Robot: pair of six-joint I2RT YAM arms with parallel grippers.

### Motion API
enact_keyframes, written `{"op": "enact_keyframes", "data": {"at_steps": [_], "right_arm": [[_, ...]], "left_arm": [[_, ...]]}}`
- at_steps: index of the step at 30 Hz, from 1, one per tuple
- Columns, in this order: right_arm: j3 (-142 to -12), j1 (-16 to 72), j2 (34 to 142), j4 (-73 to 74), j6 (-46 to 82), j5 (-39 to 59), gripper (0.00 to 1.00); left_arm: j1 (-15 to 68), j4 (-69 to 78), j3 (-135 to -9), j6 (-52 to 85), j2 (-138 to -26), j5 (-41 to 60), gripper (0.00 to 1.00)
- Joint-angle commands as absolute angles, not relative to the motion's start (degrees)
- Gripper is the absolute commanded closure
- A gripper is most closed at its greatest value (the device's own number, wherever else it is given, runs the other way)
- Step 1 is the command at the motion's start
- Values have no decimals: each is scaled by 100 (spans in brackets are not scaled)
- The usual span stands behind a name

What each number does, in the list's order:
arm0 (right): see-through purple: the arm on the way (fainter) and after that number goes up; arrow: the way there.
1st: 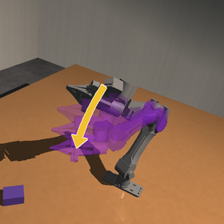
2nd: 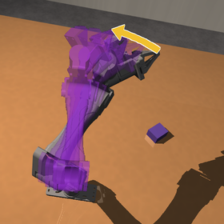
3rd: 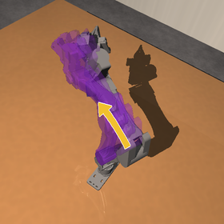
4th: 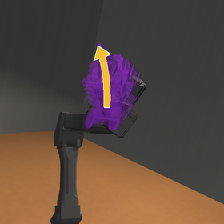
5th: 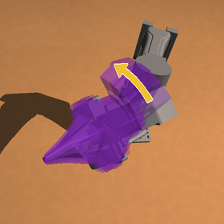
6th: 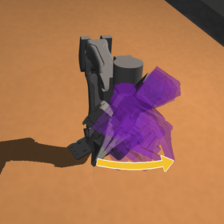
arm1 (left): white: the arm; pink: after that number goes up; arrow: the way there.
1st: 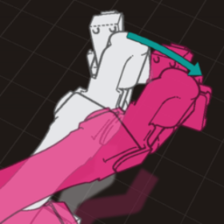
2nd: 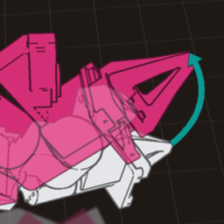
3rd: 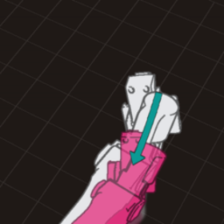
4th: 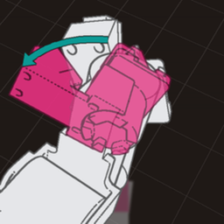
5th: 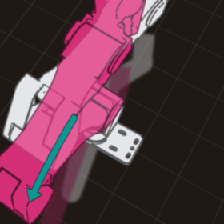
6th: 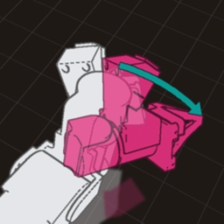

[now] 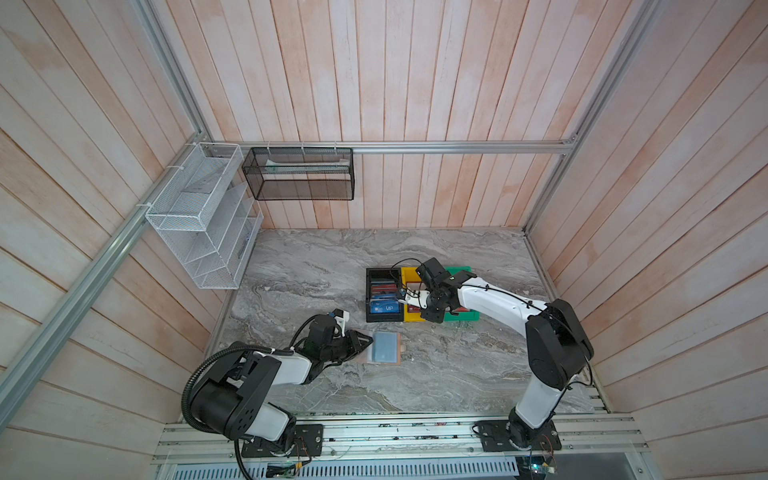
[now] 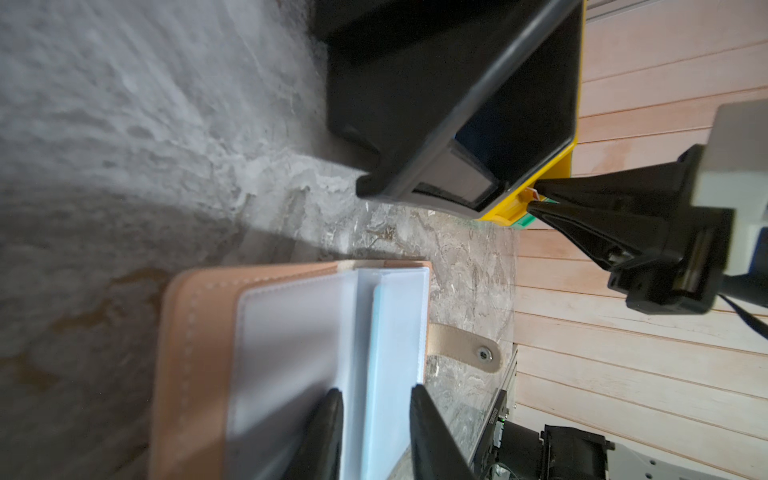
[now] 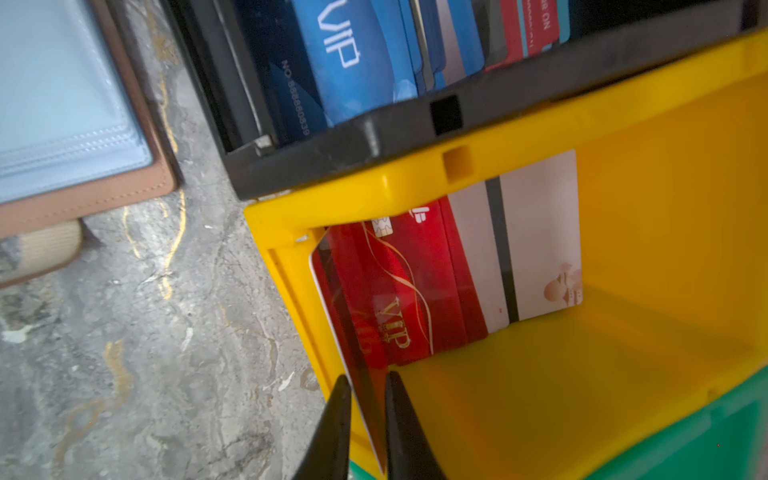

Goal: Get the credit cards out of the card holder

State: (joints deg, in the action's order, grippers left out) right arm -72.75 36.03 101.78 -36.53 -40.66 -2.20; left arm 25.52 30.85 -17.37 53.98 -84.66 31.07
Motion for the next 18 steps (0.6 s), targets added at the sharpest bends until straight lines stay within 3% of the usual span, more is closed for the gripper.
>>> {"op": "enact_keyframes", "data": {"at_steps": [1, 13, 18], "right_arm": [[-7259, 3642, 10244, -3544, -4017, -421, 80], [-7373, 3629, 10262, -2048, -3984, -1695, 75], [-7137, 3654, 9721, -1706, -3450, -1078, 73]], "left_arm": [[2522, 3138, -1800, 5273, -8511, 3138, 69], [2522, 3234, -1780, 5291, -8578, 3142, 69], [2522, 3203, -1741, 5291, -8520, 3140, 69]]}}
